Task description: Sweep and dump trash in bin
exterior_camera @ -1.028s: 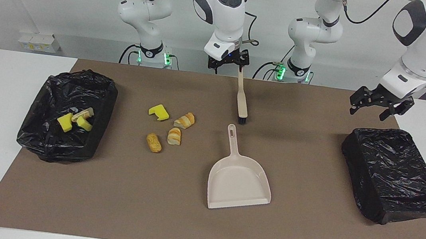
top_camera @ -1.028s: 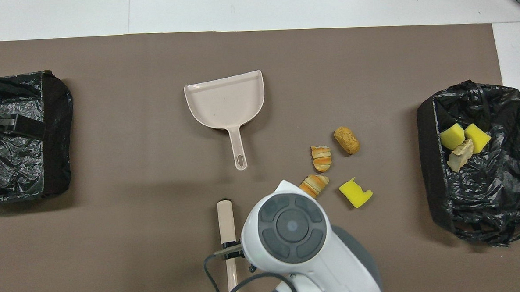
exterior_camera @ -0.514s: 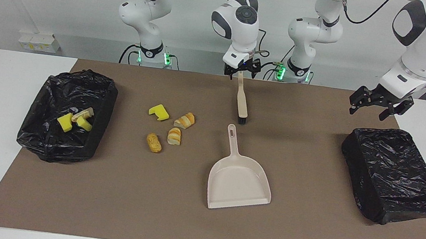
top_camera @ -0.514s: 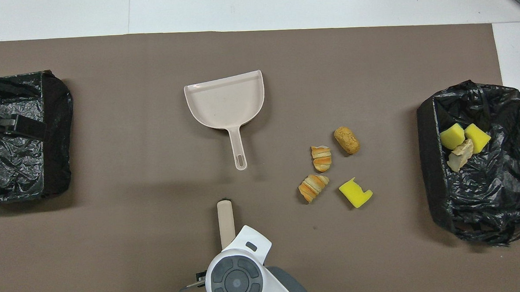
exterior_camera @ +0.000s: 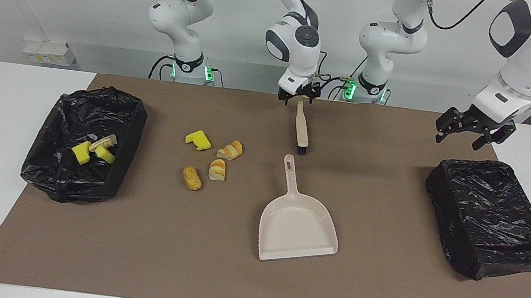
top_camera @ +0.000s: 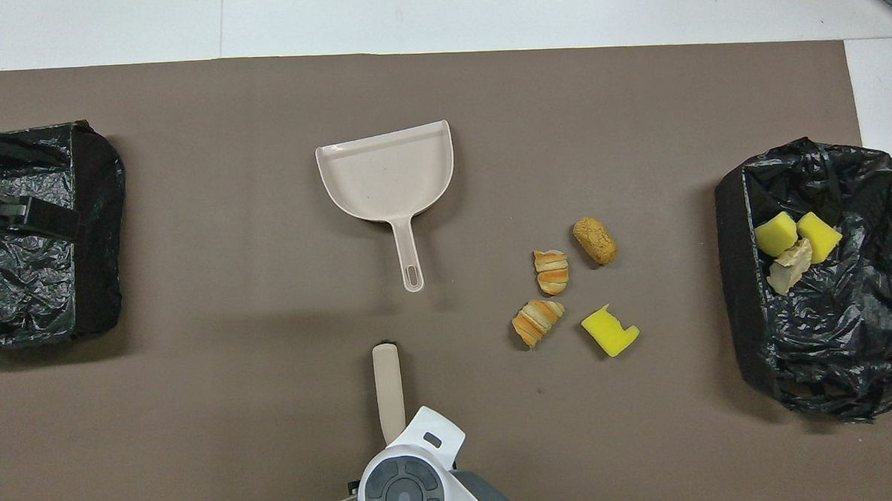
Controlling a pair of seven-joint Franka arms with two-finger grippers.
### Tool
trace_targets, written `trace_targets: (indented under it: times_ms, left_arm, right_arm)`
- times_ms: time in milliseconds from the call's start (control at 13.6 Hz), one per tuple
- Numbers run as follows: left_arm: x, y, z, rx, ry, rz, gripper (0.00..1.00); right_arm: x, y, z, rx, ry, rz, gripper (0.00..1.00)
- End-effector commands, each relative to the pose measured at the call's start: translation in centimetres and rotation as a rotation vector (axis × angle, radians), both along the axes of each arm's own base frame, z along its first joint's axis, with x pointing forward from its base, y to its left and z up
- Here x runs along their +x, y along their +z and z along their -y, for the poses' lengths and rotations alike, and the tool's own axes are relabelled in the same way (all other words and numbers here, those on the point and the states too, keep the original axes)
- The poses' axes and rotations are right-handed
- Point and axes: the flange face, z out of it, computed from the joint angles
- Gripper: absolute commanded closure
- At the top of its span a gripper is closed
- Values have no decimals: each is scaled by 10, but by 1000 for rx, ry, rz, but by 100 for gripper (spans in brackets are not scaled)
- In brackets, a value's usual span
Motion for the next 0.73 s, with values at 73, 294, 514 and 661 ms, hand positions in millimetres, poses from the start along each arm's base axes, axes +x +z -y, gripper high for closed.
trace_targets:
  times_ms: [73,294,514,661]
  left_arm:
    - [-2,3,-1,8,-6,-9,0]
    - [-2,2,-1,8,-6,-12,0]
    - [-2,2,-2,10,-5,-11,0]
    - [-2,2,-2,10,-5,-11,0]
  right_arm:
    - [-13,8,2,3,-24,3,56]
    - [-12,8,2,3,-46,-7,100]
    - [-7,8,0,9,-42,-6,100]
    - [3,15,-1,15,-63,-6,100]
